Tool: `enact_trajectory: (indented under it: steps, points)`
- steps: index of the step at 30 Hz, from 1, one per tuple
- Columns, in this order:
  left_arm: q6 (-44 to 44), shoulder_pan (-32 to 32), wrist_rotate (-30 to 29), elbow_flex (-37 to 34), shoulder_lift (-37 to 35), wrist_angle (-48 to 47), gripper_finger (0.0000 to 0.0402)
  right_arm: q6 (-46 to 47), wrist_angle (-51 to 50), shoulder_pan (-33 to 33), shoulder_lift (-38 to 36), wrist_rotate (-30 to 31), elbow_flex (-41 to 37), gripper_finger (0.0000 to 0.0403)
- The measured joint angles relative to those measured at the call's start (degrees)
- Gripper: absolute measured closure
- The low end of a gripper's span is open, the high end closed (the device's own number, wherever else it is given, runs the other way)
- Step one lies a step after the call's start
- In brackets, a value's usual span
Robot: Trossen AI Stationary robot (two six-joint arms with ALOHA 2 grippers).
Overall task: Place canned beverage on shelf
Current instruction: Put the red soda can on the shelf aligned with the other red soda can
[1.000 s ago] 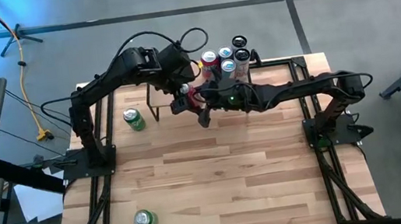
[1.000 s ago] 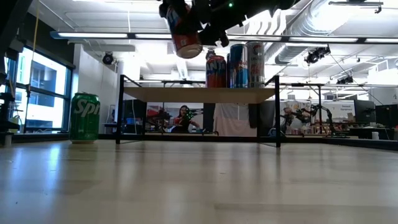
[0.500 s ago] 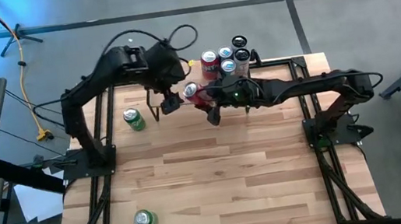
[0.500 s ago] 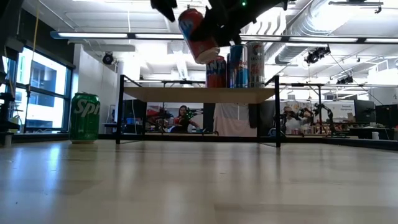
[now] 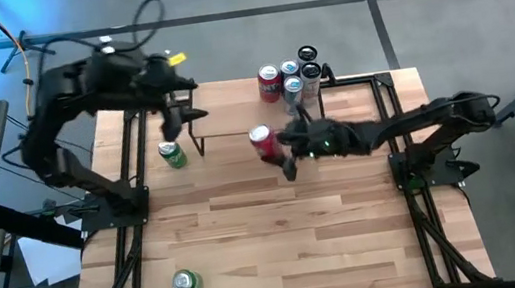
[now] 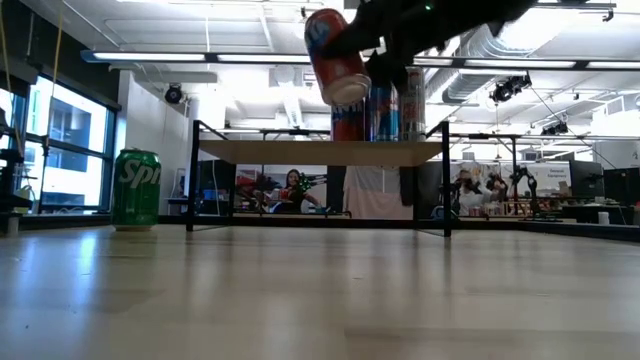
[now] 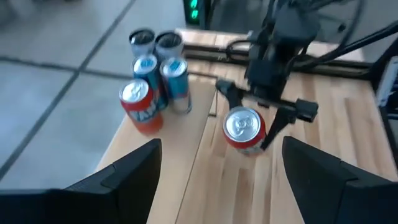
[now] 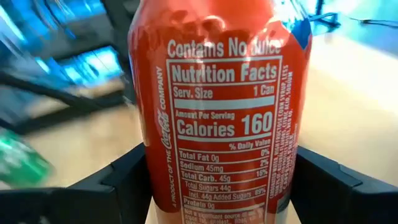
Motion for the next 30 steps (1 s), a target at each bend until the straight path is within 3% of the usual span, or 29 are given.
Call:
enact_trajectory:
  steps: [3,7,16,20,30]
  points:
    - [0.8,-1.9,-0.1,0.0,-2.9,1.0,0.0117,2.7,12.4,3.0,1.4,3.2,-4.4,0.0119]
    - [2.1,-4.4,-0.2,0.0,-6.0,4.0,0.0117,-0.7,14.0,5.5,5.3,11.6,-3.0,0.0119]
    - [-0.6,-9.4,-0.2,0.0,-8.6,9.3,0.0117,-6.3,17.5,3.6,18.5,25.5,10.5,0.0119]
    - [-3.3,-12.3,-0.4,-0.1,-8.5,9.3,0.0117,-8.0,22.3,1.6,24.6,28.4,16.9,0.0119]
    - [-10.0,-18.1,-7.1,-0.1,-8.1,4.6,0.0117,-10.5,21.7,-0.7,37.1,36.5,31.4,0.0119]
